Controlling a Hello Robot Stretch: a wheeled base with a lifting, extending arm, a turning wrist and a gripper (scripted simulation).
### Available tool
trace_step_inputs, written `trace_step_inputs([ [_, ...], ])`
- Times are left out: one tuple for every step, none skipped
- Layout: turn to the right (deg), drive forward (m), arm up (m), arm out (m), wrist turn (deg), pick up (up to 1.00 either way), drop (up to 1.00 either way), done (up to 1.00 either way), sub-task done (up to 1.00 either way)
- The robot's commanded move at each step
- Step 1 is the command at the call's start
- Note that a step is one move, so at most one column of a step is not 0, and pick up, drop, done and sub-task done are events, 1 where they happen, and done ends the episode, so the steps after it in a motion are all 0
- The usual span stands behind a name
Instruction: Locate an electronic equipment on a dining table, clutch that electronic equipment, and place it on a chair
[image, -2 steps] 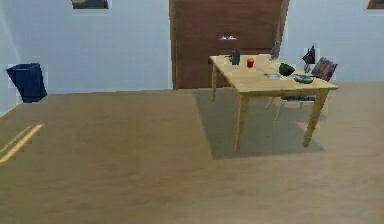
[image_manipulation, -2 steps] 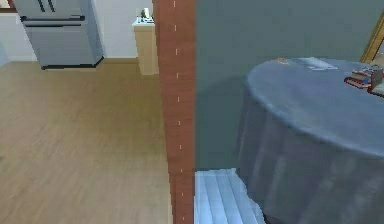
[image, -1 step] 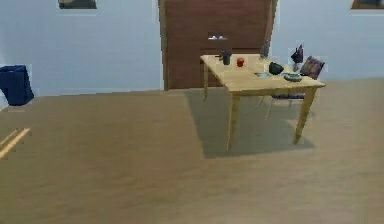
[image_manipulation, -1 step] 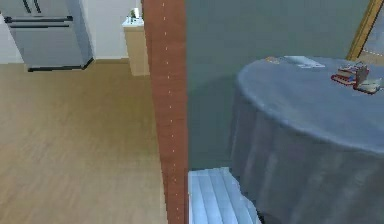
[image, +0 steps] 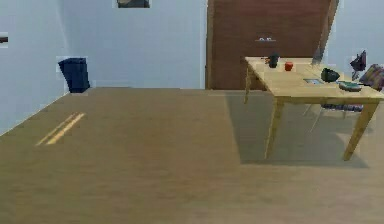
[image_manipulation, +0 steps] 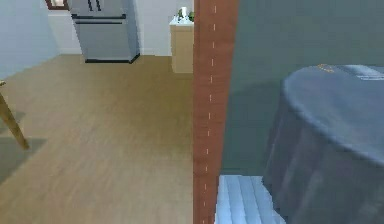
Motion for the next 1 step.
trace_step_inputs([
  [0.0, 0.15, 0.0, 0.0, 0.0, 0.0, 0.0, 0.0, 0.0],
])
